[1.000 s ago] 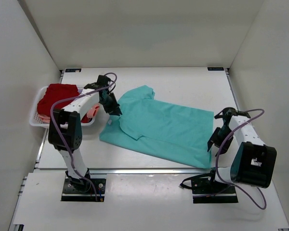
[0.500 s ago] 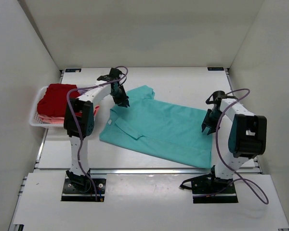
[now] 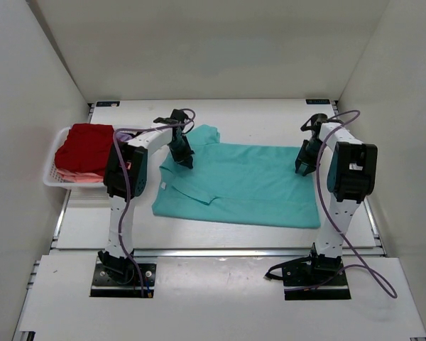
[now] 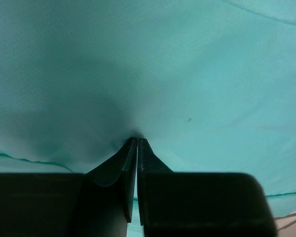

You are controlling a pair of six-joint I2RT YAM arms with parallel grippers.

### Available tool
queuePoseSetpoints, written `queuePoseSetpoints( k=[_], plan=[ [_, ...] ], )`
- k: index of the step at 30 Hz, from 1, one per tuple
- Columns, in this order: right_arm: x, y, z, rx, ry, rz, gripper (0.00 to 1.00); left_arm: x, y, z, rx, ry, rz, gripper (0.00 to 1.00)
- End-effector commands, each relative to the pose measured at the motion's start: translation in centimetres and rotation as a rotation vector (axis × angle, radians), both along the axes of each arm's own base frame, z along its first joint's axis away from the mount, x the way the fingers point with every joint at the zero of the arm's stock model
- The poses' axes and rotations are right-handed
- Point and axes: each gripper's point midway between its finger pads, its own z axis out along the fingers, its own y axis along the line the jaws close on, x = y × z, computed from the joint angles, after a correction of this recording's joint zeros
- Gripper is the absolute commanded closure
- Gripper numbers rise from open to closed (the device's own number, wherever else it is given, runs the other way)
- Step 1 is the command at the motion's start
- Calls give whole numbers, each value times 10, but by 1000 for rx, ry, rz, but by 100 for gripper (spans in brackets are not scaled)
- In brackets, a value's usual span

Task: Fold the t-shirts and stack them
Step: Fold the flattened tshirt in 1/3 of the way, then grap the side of the flattened tshirt furthest away from the robot with both arms

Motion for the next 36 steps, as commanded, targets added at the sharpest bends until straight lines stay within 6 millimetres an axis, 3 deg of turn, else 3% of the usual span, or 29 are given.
queuePoseSetpoints(
  k=[1,4,7,8,9,12,19,20,23,25,26,29,33,35,36],
  plan=[
    [27,-11,-7,-32,-32,9,69,9,24,22,22,-62,57,82],
    [45,-17,14,-37,-94,-9,69,40,8,54,-58,-170,38,73],
    [64,-16,46,-14,-187,15,66,90,-9,113,-154,-321,31,68],
    [66,-17,55,-14,-204,12,65,95,-16,116,-198,-319,26,66],
    [71,-16,60,-10,-231,15,64,105,-20,135,-233,-360,27,66],
    [88,-19,85,-13,-313,17,62,127,-8,141,-254,-393,94,64],
    [117,-34,95,-35,-366,4,57,147,40,91,-65,-359,179,60],
    [118,-34,93,-35,-367,8,56,149,35,88,-44,-369,158,59],
    [123,-35,94,-39,-375,4,56,156,46,65,65,-369,136,58],
    [121,-37,91,-39,-366,-1,55,161,43,61,109,-380,103,56],
    [121,-38,90,-43,-362,-4,55,161,43,48,123,-361,95,55],
    [121,-43,84,-49,-353,-15,54,152,45,22,139,-290,65,53],
    [124,-50,73,-55,-343,-39,49,138,34,6,167,-252,-10,54],
    [132,-51,75,-58,-361,-42,49,133,22,3,165,-252,-40,65],
    [133,-54,70,-56,-349,-48,49,130,20,2,161,-240,-47,75]
  ],
)
